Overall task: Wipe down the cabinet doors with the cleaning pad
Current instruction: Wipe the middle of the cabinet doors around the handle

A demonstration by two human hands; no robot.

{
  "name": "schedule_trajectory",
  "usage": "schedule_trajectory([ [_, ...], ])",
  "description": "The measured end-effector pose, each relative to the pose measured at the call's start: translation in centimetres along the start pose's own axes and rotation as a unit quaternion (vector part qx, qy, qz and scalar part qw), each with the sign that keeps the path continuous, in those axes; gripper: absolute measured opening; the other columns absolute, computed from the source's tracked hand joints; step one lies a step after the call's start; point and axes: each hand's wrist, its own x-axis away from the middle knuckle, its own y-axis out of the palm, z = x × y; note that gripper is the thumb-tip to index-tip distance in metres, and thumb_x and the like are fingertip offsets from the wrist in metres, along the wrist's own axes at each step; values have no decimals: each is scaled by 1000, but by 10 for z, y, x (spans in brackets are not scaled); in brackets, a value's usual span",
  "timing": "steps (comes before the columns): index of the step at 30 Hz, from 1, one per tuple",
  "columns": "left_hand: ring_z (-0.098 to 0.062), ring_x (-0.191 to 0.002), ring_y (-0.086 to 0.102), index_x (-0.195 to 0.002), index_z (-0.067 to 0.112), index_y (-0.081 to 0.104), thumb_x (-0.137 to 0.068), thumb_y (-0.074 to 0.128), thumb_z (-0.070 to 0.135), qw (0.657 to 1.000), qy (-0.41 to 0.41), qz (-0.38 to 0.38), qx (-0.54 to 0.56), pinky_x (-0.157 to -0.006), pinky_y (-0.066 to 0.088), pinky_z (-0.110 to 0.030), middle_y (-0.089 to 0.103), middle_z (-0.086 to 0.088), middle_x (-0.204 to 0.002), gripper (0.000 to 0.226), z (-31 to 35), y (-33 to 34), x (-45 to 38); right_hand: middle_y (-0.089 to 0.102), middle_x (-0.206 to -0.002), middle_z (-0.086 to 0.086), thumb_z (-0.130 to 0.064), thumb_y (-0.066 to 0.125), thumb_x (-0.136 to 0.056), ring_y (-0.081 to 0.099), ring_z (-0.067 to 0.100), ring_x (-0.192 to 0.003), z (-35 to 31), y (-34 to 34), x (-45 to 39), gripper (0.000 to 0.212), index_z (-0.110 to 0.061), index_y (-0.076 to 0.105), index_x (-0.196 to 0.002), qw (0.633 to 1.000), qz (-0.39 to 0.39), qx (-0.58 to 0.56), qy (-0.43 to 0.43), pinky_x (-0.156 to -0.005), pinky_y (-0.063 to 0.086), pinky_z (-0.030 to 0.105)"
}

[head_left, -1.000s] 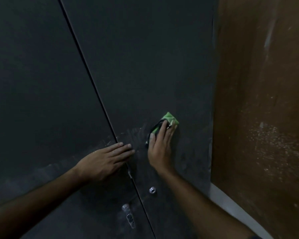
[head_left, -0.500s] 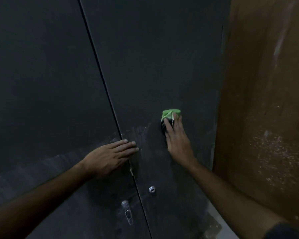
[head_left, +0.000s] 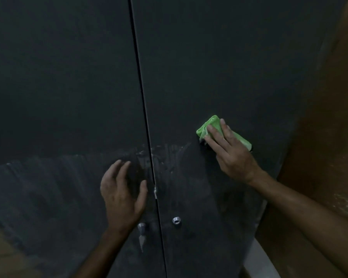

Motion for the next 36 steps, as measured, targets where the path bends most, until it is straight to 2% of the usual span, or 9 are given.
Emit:
schedule_trajectory([
  [3, -34, -158, 14, -163, 12, 25, -82, 72, 66, 975, -220, 17, 37, -125, 6, -35, 13, -16, -171, 108, 27, 19, 15, 29, -165, 15, -9, 56, -91, 17, 53, -151, 6, 16, -11, 68, -5, 35, -155, 999, 25, -43, 11, -124, 23, 59],
  [5, -34, -160, -2, -167, 18, 7, -75, 83, 69, 956, -289, 3, 57, -122, 5, -43, -8, -8, -175, 130, 40, 34, 14, 31, -165, 13, -18, 59, -96, 17, 52, -151, -14, 32, -9, 63, -9, 38, -155, 997, 40, -71, 14, -124, 21, 58],
  [7, -37, -160, -12, -168, 21, -4, -71, 86, 65, 947, -315, 3, 64, -122, 5, -48, -19, -2, -174, 139, 46, 46, 9, 35, -163, 10, -16, 56, -100, 22, 46, -152, -30, 46, 13, 56, -11, 43, -154, 992, 8, -77, -96, -125, 21, 54],
  [11, -37, -160, -14, -167, 24, -8, -69, 85, 65, 945, -321, 25, 64, -123, 8, -52, -22, 2, -174, 142, 47, 55, 6, 39, -162, 2, -11, 56, -103, 30, 34, -152, 11, 45, 34, 47, -15, 51, -149, 933, -62, -57, -349, -126, 24, 46],
  [17, -35, -160, -12, -168, 23, -6, -69, 88, 60, 943, -329, 24, 49, -126, 7, -52, -20, 0, -174, 142, 46, 53, 7, 33, -165, 9, 1, 52, -97, 22, 41, -154, -22, 51, -17, 58, -9, 42, -154, 983, 31, -119, -133, -126, 20, 51],
  [23, -30, -161, -14, -167, 29, -9, -65, 84, 68, 943, -327, 32, 52, -123, 5, -47, -22, 7, -174, 143, 45, 55, 9, 49, -155, 4, -17, 68, -89, 37, 32, -148, -14, 47, -2, 56, -15, 56, -144, 900, -73, -63, -426, -123, 19, 45],
  [28, -29, -161, -10, -166, 35, -8, -63, 83, 73, 944, -324, 50, 44, -127, 7, -54, -18, 14, -173, 143, 41, 57, 11, 41, -159, 12, -1, 49, -101, 23, 36, -154, -12, 49, -42, 47, -6, 49, -147, 970, 40, -150, -188, -127, 20, 50],
  [33, -32, -161, -9, -166, 37, -7, -63, 83, 73, 945, -319, 52, 39, -126, 12, -60, -19, 12, -174, 142, 43, 57, 10, 54, -150, 2, -19, 63, -96, 45, 24, -144, -32, 53, -2, 46, -19, 61, -141, 892, -65, -60, -444, -121, 24, 40],
  [36, -29, -161, -11, -166, 38, -8, -63, 82, 75, 947, -314, 55, 43, -127, 9, -56, -19, 12, -174, 142, 43, 57, 12, 53, -151, 9, -11, 65, -92, 41, 29, -146, -21, 58, -27, 50, -12, 57, -142, 921, -22, -121, -368, -124, 23, 43],
])
